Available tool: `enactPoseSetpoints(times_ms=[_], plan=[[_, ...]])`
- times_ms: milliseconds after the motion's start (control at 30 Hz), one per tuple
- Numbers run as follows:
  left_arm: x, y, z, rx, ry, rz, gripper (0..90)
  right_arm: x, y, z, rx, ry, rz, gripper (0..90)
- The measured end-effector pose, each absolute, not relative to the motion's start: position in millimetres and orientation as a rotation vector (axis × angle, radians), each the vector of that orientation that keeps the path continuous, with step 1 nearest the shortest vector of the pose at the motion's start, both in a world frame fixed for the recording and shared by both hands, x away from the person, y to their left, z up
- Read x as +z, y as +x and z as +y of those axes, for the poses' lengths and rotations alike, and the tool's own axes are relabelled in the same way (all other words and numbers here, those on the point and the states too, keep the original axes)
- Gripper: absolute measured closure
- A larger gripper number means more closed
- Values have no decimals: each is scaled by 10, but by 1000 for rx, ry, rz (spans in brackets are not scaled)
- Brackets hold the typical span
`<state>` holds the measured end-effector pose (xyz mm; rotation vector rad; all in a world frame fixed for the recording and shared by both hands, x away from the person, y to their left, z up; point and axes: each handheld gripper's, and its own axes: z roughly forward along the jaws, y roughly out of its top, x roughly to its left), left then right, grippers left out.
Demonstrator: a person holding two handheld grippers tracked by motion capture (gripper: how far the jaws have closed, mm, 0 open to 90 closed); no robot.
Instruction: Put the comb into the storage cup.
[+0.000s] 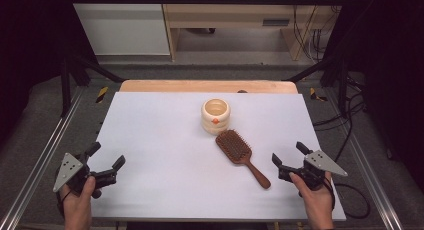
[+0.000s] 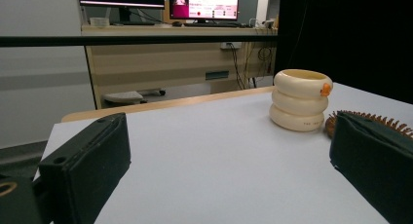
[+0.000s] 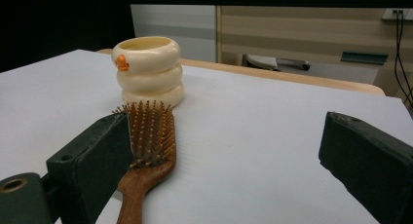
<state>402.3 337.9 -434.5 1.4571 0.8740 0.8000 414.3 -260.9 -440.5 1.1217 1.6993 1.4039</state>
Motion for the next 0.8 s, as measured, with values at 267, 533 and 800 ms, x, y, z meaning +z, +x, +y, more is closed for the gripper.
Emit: enactPoseSetpoints(times_ms=[267, 533, 800], plan=[[-4350, 4028, 3373, 803, 1467, 879, 11, -4356, 4149, -2584, 1337, 1211, 1715, 74], [-4354, 4030, 3356, 802, 1474, 876, 11, -4248, 4139, -2507, 1255, 1273, 1870, 65], [-4361, 4037, 3346, 798, 1482, 877, 11, -4225, 4136, -2331, 1186, 1272, 2004, 65]])
